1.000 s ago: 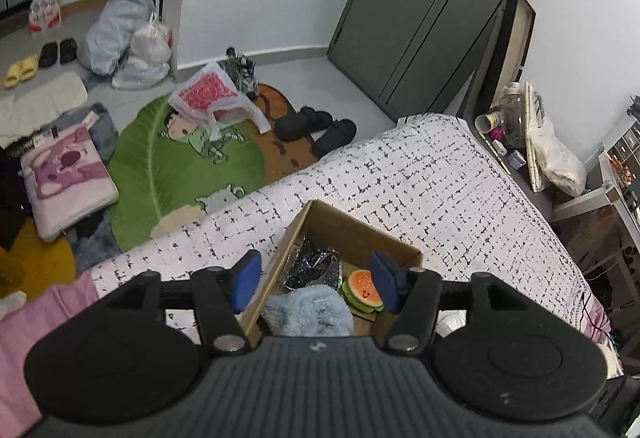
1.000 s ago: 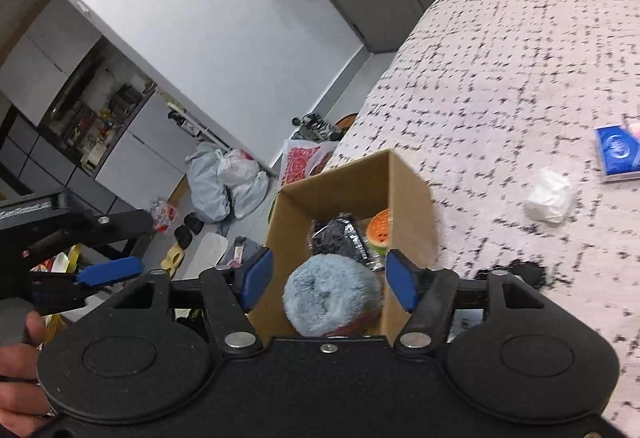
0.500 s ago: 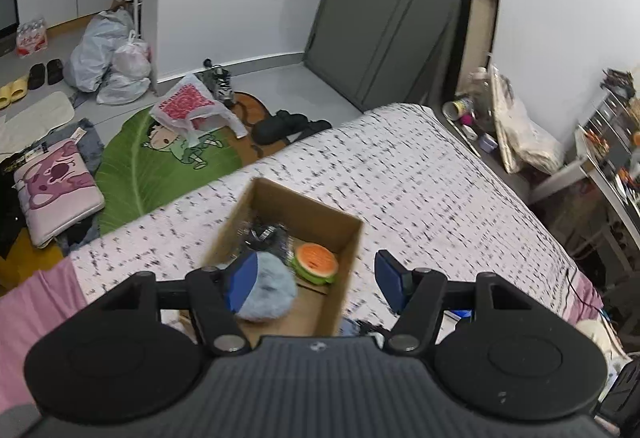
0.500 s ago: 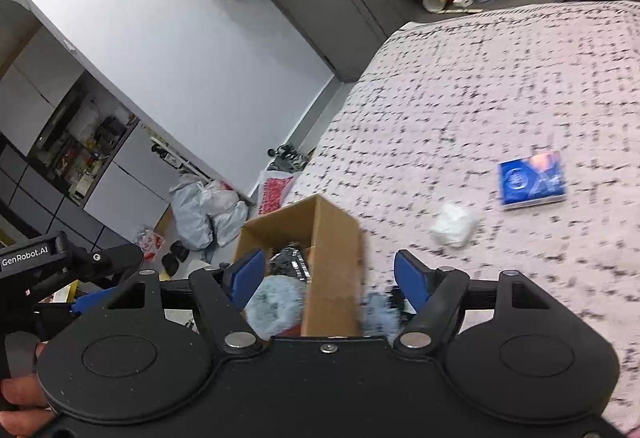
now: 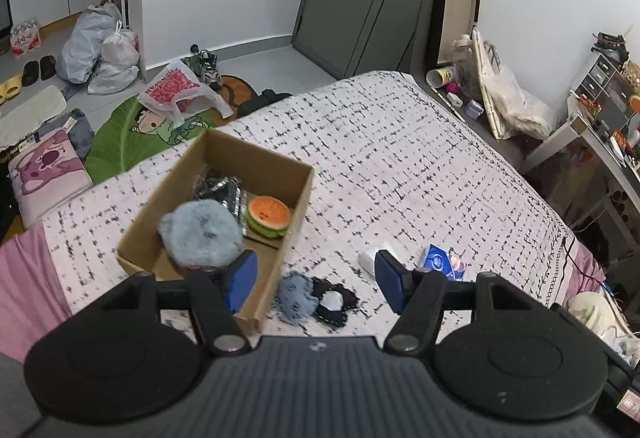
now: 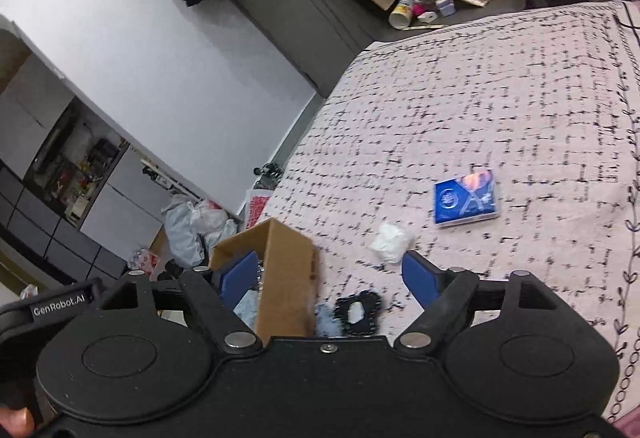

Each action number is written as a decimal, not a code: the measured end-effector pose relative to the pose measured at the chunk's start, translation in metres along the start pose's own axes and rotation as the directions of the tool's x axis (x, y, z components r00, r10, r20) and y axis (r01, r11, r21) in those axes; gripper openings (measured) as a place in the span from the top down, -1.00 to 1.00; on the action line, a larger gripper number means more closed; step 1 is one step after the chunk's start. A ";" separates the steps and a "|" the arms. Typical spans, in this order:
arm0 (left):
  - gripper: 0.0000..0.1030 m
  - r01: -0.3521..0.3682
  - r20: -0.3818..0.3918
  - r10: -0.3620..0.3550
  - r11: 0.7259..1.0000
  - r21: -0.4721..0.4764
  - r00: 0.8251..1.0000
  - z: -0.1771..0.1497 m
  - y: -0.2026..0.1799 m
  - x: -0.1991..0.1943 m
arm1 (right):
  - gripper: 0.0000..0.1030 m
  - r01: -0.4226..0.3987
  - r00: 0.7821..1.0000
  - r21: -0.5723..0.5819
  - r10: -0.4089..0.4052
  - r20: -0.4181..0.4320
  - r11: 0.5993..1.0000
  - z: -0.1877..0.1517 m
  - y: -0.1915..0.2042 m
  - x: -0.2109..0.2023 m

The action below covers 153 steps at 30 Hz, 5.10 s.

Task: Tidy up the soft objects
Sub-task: 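Withdraw both tools from the box toward the remaining items, then close the left tool on the black lace item while the right tool grasps the blue tissue pack, then carry the black lace item and tissue pack over the box with both tools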

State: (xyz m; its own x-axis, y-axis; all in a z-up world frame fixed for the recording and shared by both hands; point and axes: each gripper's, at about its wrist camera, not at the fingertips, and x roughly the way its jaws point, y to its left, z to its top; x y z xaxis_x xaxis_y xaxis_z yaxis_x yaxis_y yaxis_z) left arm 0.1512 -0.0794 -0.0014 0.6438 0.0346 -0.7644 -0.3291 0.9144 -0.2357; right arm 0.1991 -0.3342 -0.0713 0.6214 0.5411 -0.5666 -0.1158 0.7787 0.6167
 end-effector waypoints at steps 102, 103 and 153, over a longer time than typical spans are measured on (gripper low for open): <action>0.41 0.163 -0.029 -0.169 0.977 -0.138 0.985 -0.028 -0.019 0.101 | 0.67 0.166 0.984 0.059 -0.169 0.050 0.984 0.035 -0.063 0.047; 0.41 0.167 -0.023 -0.171 0.978 -0.127 0.985 -0.025 -0.017 0.097 | 0.67 0.160 0.985 0.054 -0.163 0.051 0.986 0.035 -0.060 0.047; 0.34 0.066 -0.042 -0.076 0.975 -0.210 0.996 0.022 0.168 0.072 | 0.68 0.008 0.998 -0.301 -0.028 -0.061 0.954 -0.031 0.119 0.109</action>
State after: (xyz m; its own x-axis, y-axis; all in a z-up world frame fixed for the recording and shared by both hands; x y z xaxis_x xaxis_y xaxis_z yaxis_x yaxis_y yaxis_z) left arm 0.1580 0.0854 -0.0828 0.6376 -0.0520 -0.7686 -0.4239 0.8094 -0.4065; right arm 0.2290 -0.1730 -0.0762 0.5756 0.5374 -0.6163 -0.3380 0.8427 0.4191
